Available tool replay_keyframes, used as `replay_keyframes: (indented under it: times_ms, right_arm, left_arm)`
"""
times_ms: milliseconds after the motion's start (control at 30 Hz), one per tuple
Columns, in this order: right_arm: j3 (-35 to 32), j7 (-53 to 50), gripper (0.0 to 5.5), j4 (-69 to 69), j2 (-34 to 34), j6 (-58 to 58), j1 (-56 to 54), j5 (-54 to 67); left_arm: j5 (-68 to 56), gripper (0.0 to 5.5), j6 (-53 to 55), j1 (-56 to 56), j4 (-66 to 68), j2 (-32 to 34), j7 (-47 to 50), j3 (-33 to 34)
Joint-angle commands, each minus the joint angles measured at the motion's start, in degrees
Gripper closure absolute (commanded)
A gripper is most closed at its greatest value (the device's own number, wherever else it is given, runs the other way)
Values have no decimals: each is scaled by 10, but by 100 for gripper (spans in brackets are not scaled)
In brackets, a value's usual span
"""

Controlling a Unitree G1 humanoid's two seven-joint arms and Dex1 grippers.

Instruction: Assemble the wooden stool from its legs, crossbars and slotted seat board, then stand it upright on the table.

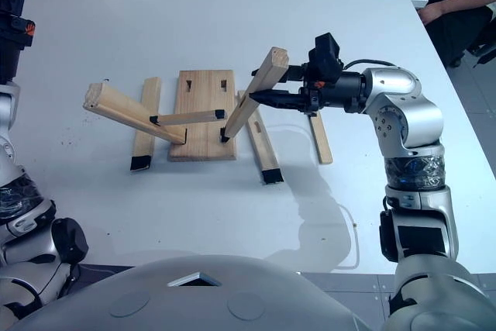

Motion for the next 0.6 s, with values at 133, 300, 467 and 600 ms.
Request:
replay_keyframes:
  times_ms: [133,300,467,600]
  right_arm:
    - [23,23,350,71,0,-40,-42,-40]
    - [33,44,350,54,-8,-37,-37,-34]
    - [33,47,350,24,-17,-29,-22,-25]
    - [36,52,350,24,-18,-27,-22,-25]
  left_arm:
    - [3,220,-3,10,-12,-14,8,-14]
    - [6,220,-4,20,-20,-22,10,-19]
    - [7,220,-5,36,-30,-29,12,-20]
    - [9,220,-9,48,-38,-35,16,-23]
